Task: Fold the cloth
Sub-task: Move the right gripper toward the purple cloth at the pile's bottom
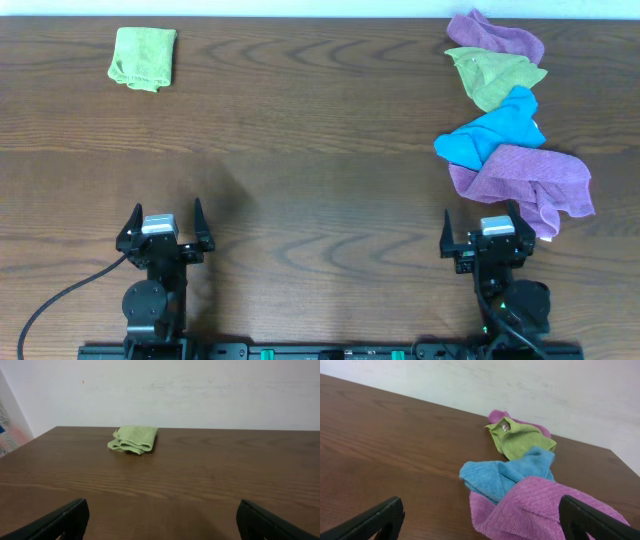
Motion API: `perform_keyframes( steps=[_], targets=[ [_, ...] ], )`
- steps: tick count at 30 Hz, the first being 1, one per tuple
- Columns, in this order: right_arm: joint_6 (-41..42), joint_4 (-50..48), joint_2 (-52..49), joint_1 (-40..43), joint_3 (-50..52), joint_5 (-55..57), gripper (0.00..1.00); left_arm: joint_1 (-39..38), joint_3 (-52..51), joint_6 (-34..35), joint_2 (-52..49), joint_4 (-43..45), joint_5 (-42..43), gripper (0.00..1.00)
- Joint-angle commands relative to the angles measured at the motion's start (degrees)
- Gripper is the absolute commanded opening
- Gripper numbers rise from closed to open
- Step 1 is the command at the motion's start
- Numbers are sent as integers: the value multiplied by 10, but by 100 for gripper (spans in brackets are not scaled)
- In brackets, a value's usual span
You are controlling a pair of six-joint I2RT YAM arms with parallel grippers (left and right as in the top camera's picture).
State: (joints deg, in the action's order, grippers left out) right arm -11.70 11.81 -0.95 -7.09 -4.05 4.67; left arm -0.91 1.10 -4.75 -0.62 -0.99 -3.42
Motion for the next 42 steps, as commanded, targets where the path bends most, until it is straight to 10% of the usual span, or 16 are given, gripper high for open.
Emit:
perform_keyframes(
  steps=[1,42],
  targets=[
    [-6,2,6,0,4,0,99,2,-9,-6,4,-28,-25,95],
    [-17,-27,6,0,4,25,99,2,-9,-6,4,-28,-25,96]
  ],
)
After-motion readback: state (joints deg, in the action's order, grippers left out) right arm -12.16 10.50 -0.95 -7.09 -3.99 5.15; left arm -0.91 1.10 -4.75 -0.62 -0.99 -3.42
